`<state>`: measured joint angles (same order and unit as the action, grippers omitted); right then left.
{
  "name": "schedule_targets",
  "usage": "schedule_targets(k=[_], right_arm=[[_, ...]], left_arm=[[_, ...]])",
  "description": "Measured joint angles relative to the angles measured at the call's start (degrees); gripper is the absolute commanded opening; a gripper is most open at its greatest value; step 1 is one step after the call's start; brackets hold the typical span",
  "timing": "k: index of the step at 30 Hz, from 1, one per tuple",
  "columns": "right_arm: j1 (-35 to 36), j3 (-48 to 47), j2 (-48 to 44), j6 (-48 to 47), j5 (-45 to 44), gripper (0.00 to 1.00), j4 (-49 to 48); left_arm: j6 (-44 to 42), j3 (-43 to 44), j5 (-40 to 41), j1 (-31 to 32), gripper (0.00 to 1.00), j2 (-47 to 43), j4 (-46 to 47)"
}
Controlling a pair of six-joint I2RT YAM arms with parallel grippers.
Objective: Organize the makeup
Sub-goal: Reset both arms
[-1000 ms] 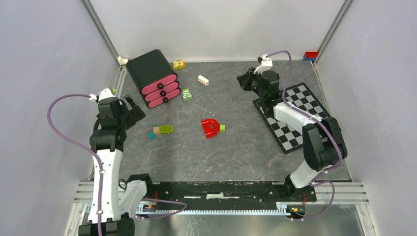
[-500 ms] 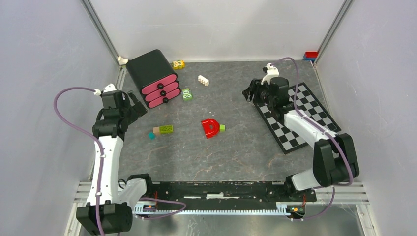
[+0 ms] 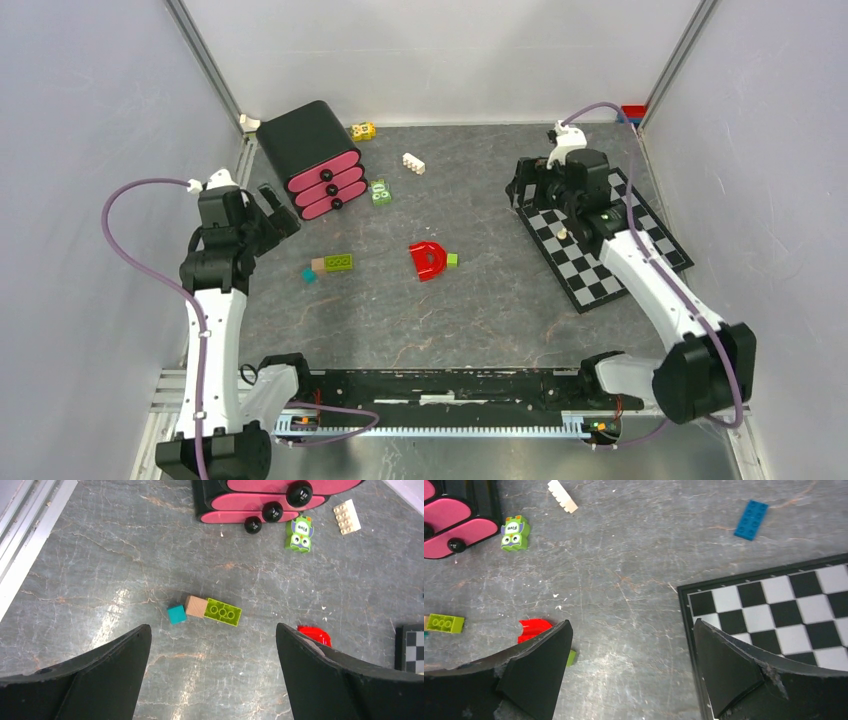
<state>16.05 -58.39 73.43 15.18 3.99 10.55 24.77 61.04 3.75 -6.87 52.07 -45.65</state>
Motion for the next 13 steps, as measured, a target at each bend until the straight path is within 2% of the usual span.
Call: schedule_targets(k=[6,13], right_arm=[[0.0,-0.55,-8.83,-2.89,-6.16,0.98,7.89],[0.0,3.69,-17.14,-6.12,-10.73,0.98,8.83]], left_arm=[[-0.39,0.02,-3.34,0.0,1.0,-2.78,-2.54],[-0.87,0.92,-5.88,0.0,1.0,-3.76,-3.98]])
